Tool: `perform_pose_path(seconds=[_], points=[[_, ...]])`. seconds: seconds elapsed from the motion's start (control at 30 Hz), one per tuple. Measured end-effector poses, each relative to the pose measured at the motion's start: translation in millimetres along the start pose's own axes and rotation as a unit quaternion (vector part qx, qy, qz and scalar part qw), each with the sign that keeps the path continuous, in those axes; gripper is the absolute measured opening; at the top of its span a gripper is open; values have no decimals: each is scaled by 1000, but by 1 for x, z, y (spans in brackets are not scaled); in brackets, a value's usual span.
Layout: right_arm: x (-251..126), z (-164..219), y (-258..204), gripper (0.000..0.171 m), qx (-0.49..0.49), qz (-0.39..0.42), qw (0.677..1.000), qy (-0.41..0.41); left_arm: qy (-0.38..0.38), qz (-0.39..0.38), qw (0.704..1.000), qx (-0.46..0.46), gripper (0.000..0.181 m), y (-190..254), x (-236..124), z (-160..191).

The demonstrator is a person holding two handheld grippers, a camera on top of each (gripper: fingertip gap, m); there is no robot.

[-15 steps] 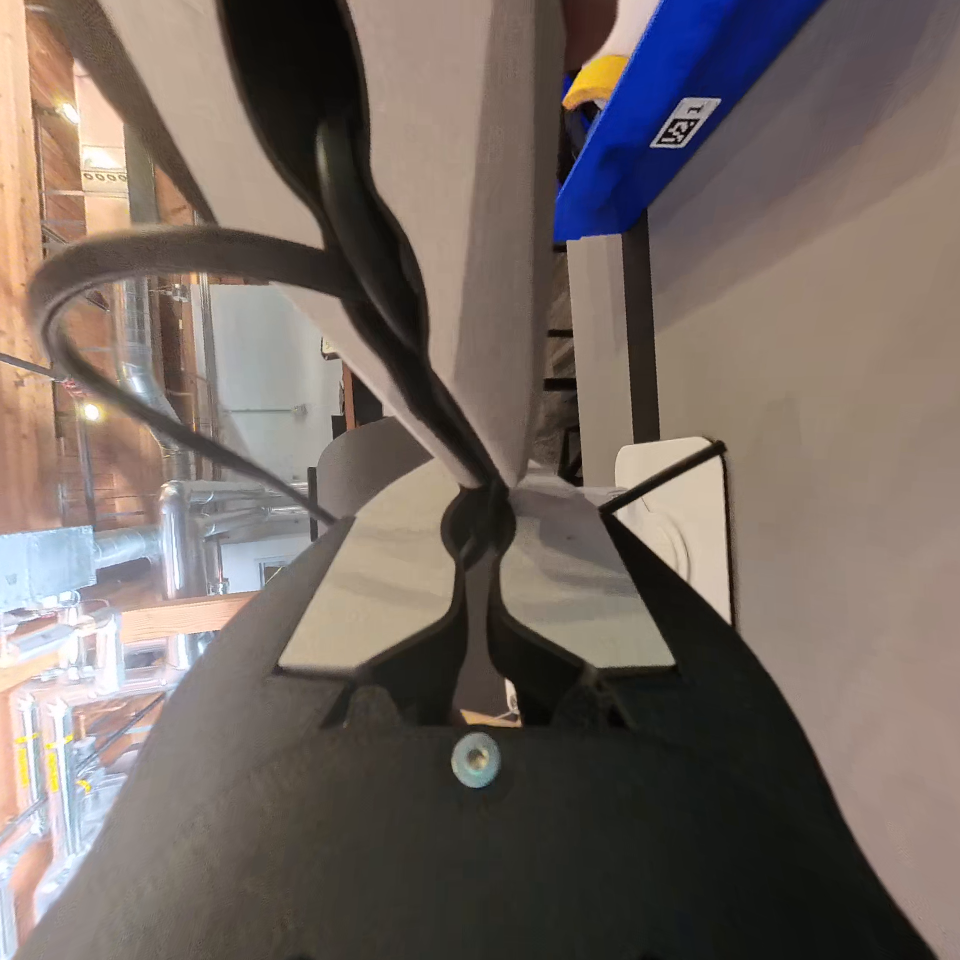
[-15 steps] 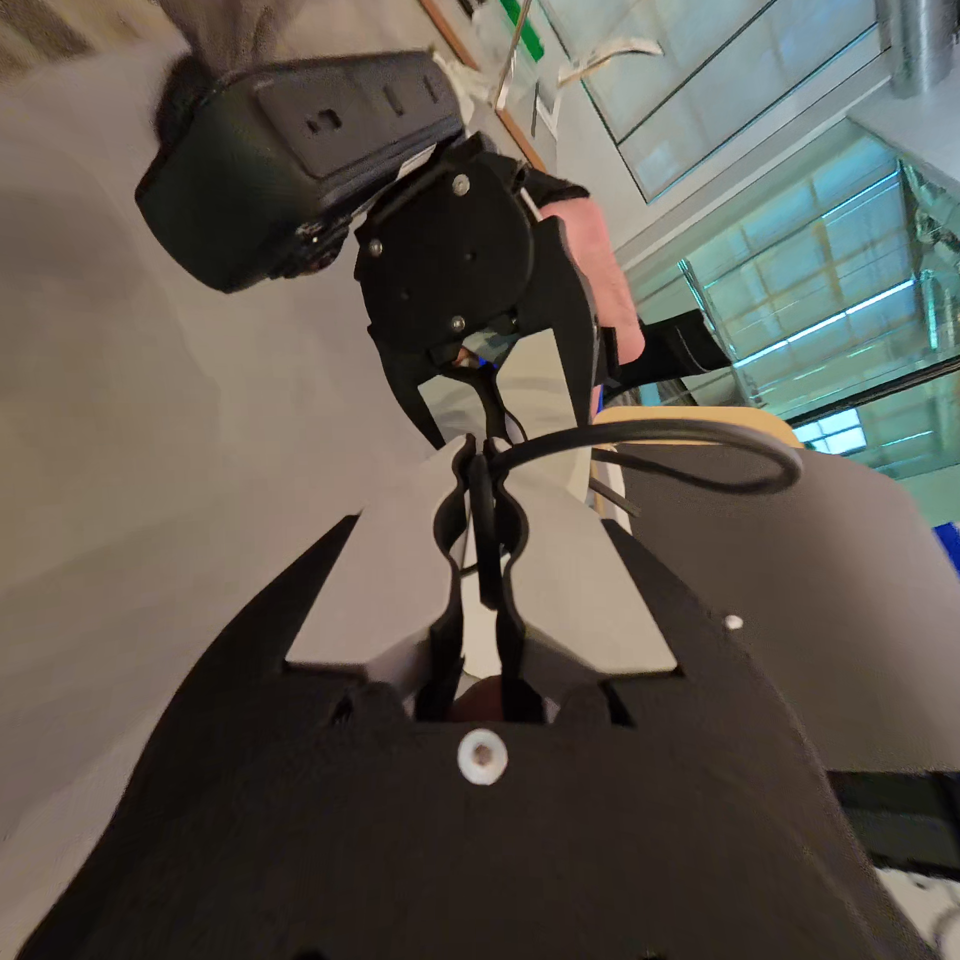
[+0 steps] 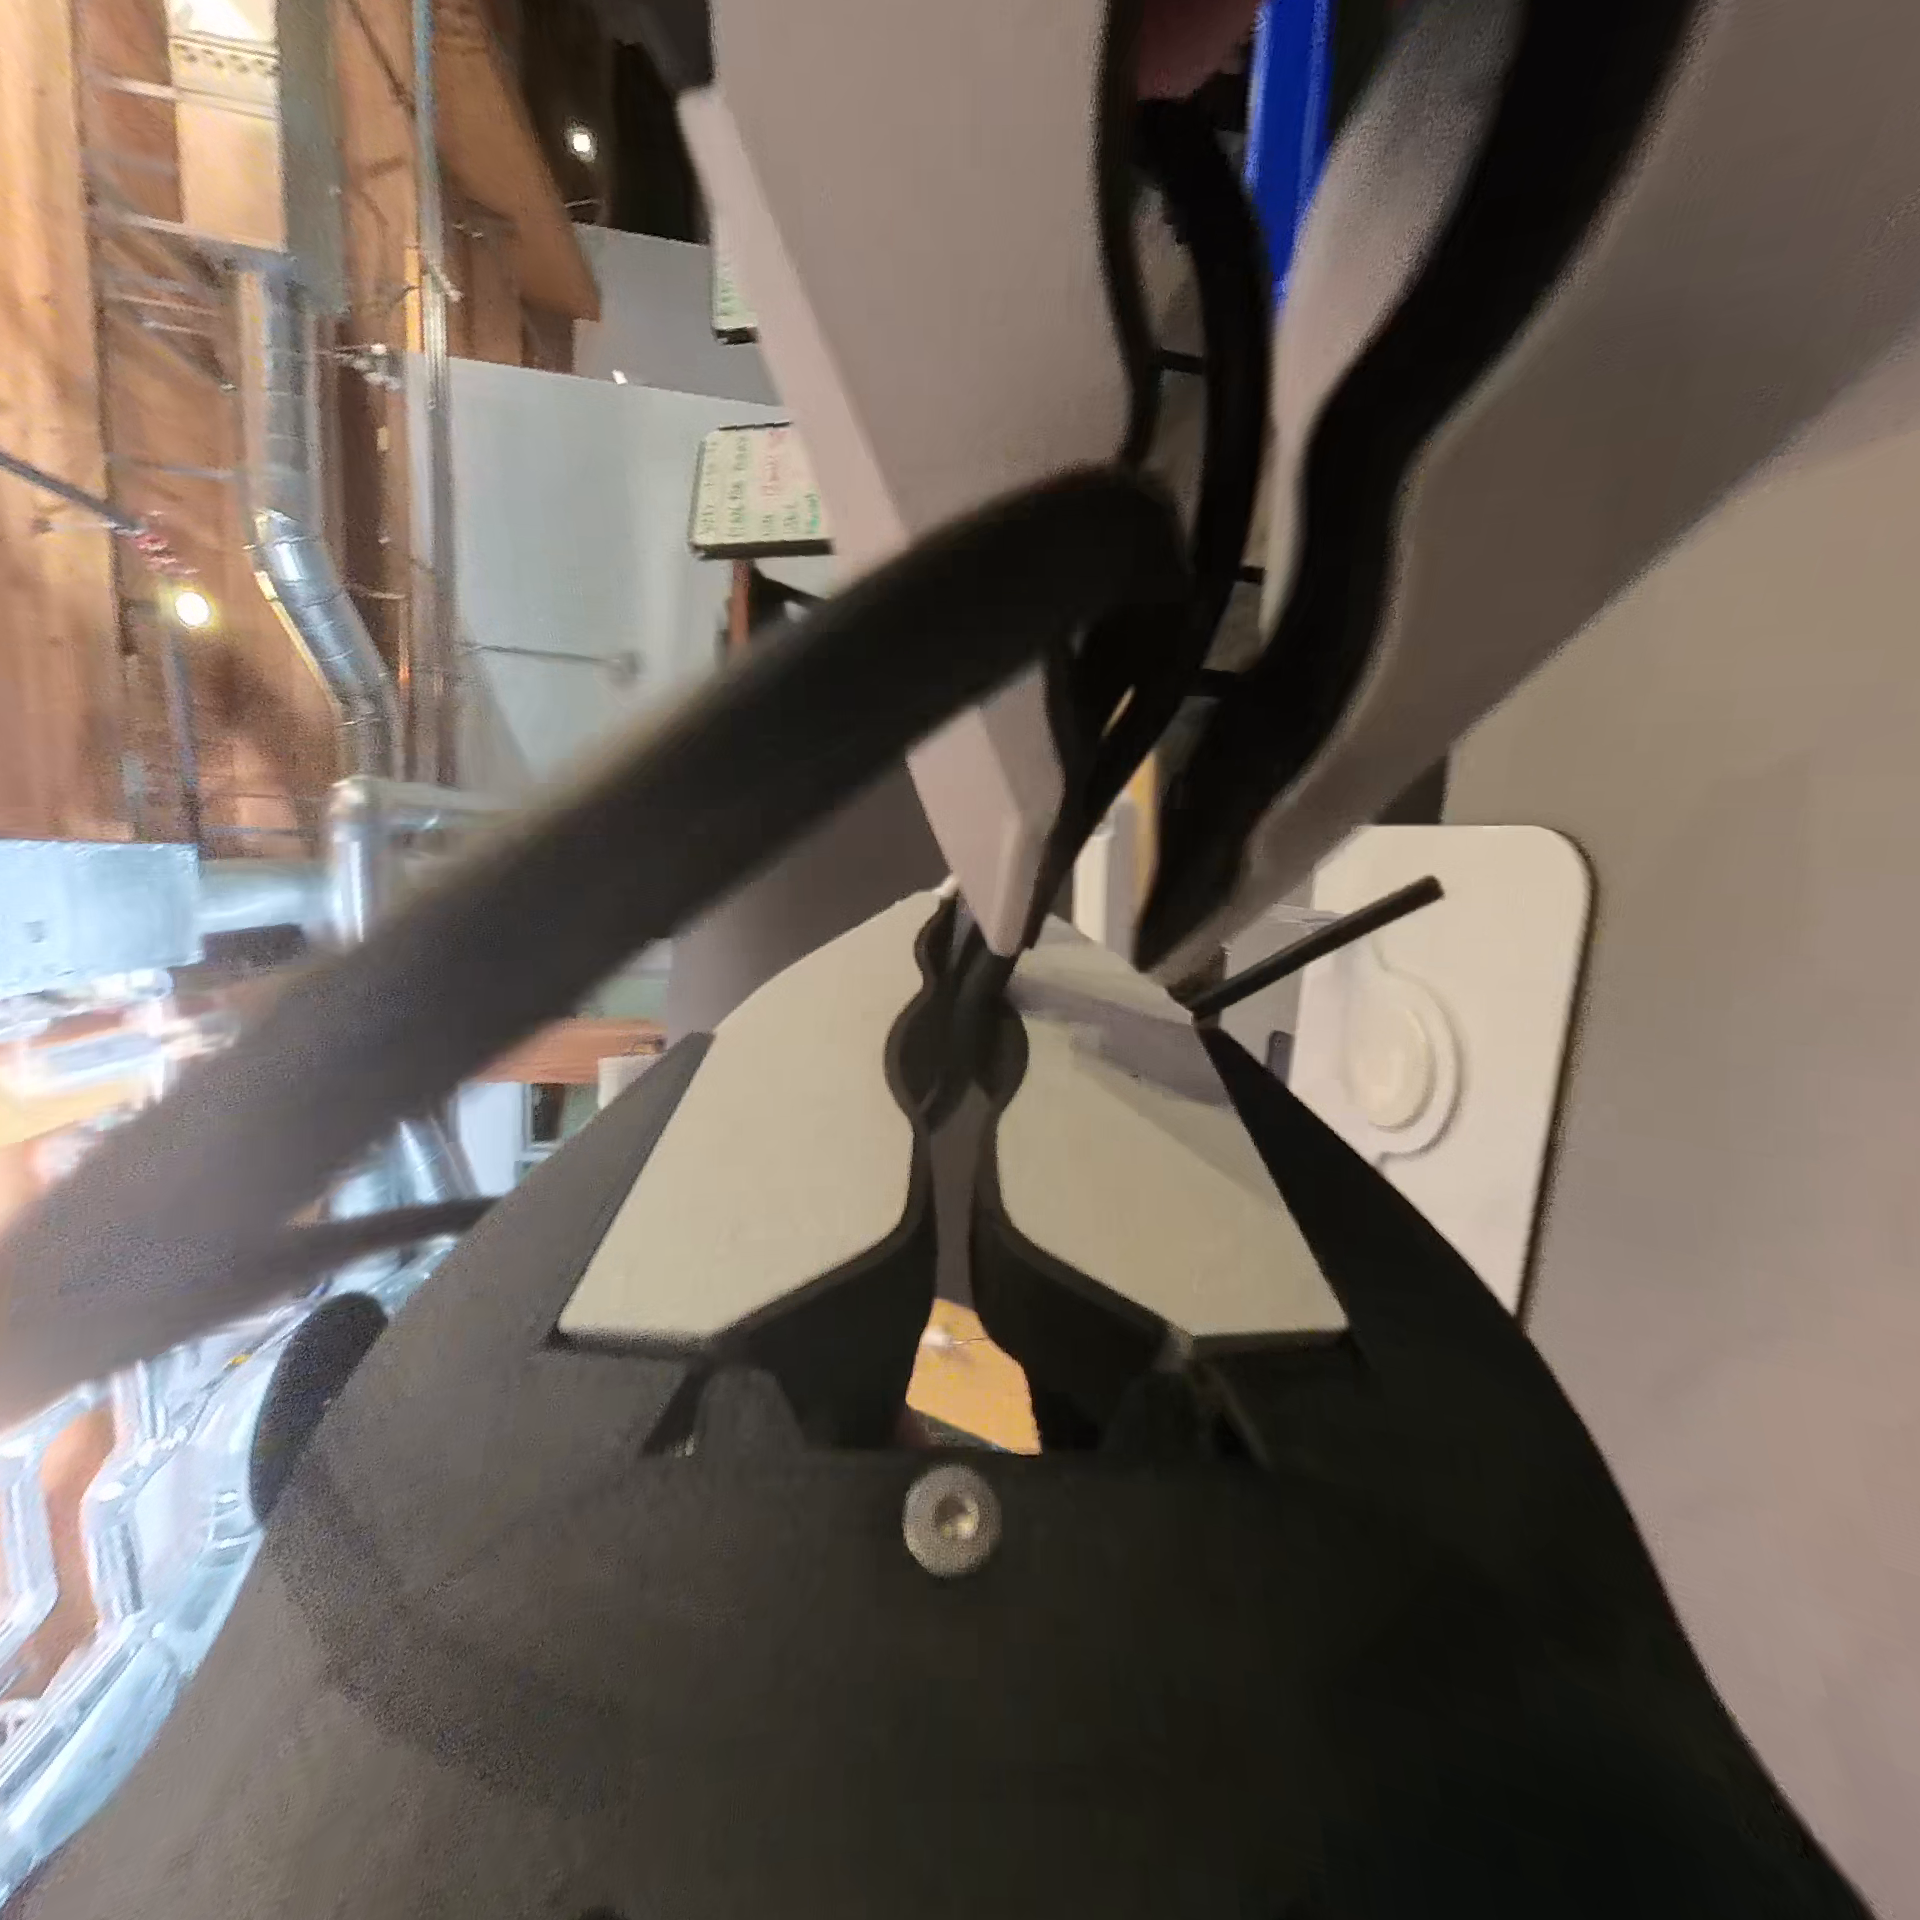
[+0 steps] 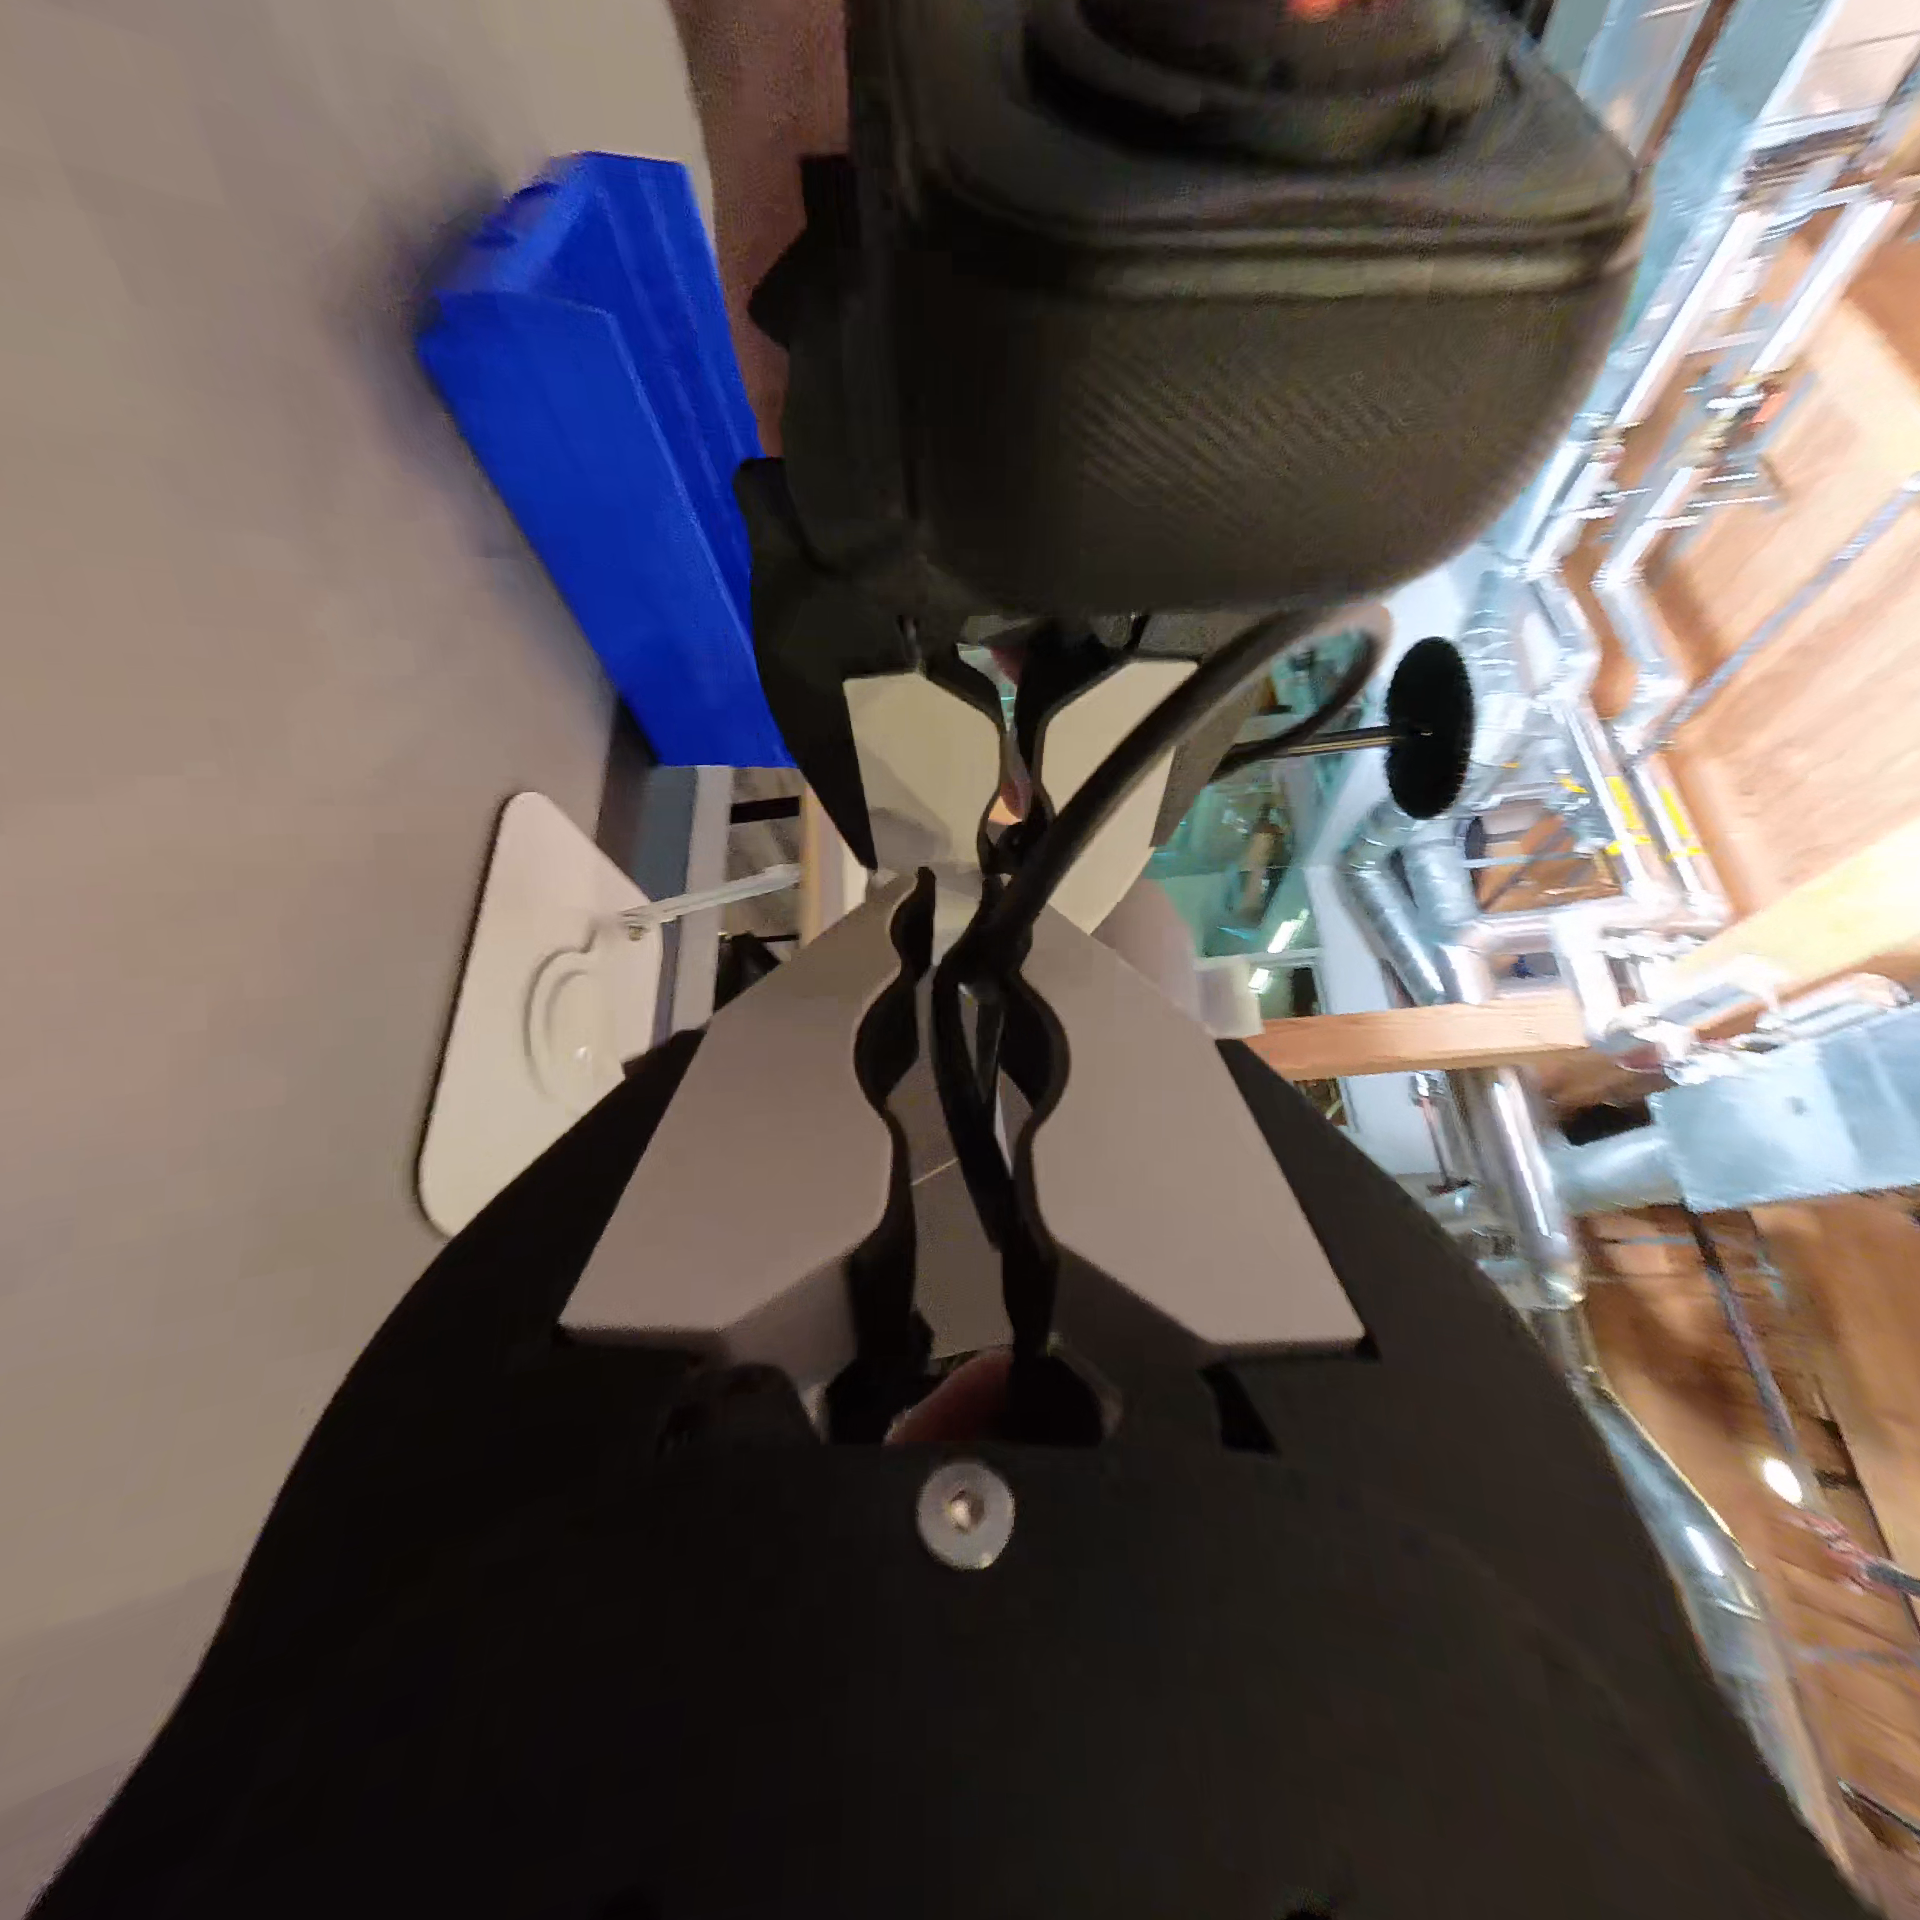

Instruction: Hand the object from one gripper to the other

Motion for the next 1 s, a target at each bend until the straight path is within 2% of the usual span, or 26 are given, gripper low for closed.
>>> perform_pose_path(seconds=[0.07, 0.1, 0.3, 0.37, 0.6, 0.67, 0.73, 0.83, 0.87, 0.93, 1.0], points=[[1, 1, 10, 15, 16, 32, 999, -3, -3, -27, 1000, 1, 0, -12, 0, 3], [1, 4, 13, 26, 25, 44, 999, -11, -5, -36, 999, 2, 0, -16, 0, 5], [5, 11, 21, 21, 45, 79, 995, -29, 4, -55, 998, 16, 0, -18, -2, 5], [7, 11, 19, 3, 48, 78, 995, -31, 6, -54, 998, 24, 0, -16, -3, 3], [5, 11, 20, 0, 60, 74, 995, -23, 7, -53, 999, 4, 0, -18, -2, 1], [0, 12, 26, 13, 74, 81, 994, -12, 5, -64, 998, 6, 0, -23, -2, 2], [-3, 13, 28, 37, 125, 62, 990, 11, 5, -78, 997, 14, 0, -28, -2, 3], [-9, 16, 32, 55, 212, 30, 975, 54, 5, -106, 994, 35, 0, -35, -2, 3], [-11, 17, 31, 56, 252, 10, 965, 70, 5, -123, 991, 48, 0, -39, -3, 3], [-15, 18, 31, 58, 356, -42, 927, 111, 6, -149, 985, 85, 0, -44, -3, 4], [-23, 20, 42, 54, 461, -60, 870, 162, 10, -172, 978, 117, 0, -47, -2, 5]])
Point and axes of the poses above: each gripper's, where its closed fingertips meet, x out along the fingers, z out of its underside, y = z × x across the jaws, the point moved 1 cm from there along -x, back along the fingers, and after that the axes turned 10 degrees about -z, right-handed, at the moved point
